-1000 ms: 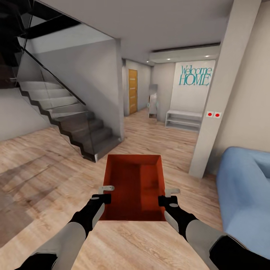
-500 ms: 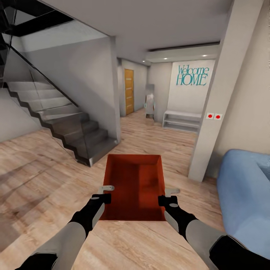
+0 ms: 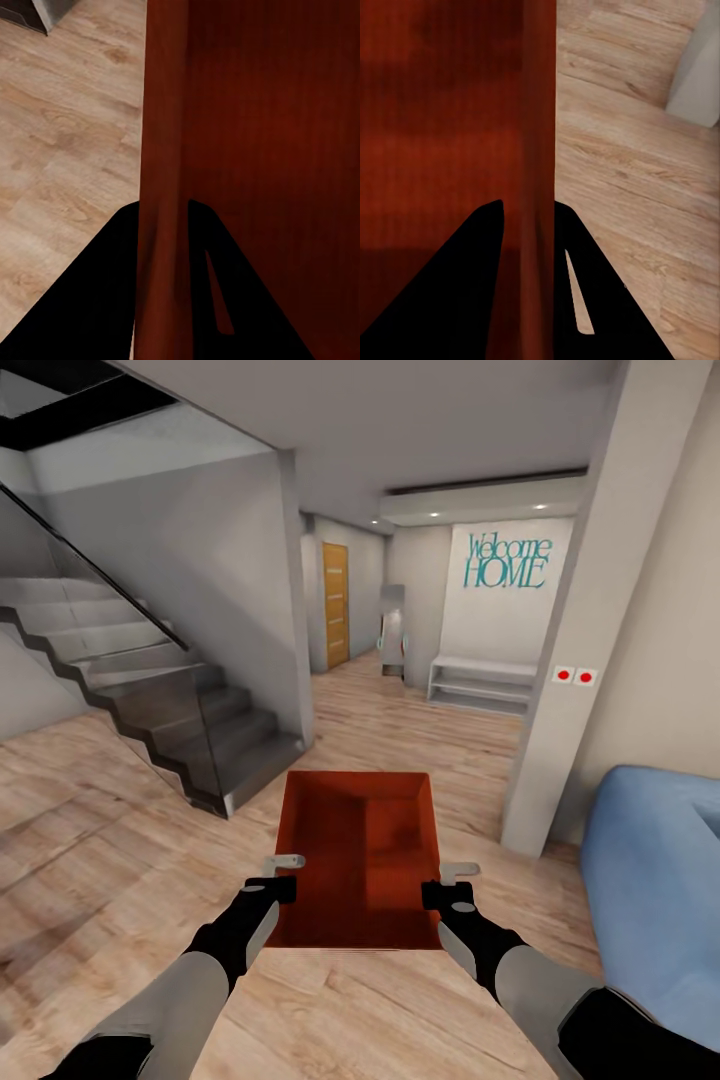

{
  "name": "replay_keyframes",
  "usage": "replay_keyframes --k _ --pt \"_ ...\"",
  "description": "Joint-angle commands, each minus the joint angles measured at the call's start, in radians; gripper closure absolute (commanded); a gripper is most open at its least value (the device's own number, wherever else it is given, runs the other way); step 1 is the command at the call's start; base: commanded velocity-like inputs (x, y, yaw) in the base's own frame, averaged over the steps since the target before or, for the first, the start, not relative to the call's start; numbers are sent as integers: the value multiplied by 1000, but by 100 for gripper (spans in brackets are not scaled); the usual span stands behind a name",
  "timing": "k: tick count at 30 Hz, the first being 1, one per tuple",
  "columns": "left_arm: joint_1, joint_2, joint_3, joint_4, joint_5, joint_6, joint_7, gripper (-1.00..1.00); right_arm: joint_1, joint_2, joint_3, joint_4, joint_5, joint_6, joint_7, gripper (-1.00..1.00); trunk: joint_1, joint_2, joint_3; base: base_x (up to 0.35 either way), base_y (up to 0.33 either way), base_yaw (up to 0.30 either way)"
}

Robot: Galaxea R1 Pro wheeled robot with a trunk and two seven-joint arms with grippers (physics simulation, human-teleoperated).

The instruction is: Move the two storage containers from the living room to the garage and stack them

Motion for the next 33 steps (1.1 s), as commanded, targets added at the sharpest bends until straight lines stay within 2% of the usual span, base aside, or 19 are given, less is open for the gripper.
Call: replay_keyframes --k 1,33 --pt "0 0 -6 16 -2 6 7 100 -2 0 -2 -6 4 -28 0 100 1 -2 -2 322 0 -1" --pt "0 0 -4 16 -1 6 7 100 -2 -2 -2 -6 4 -28 0 100 1 -2 -2 322 0 0"
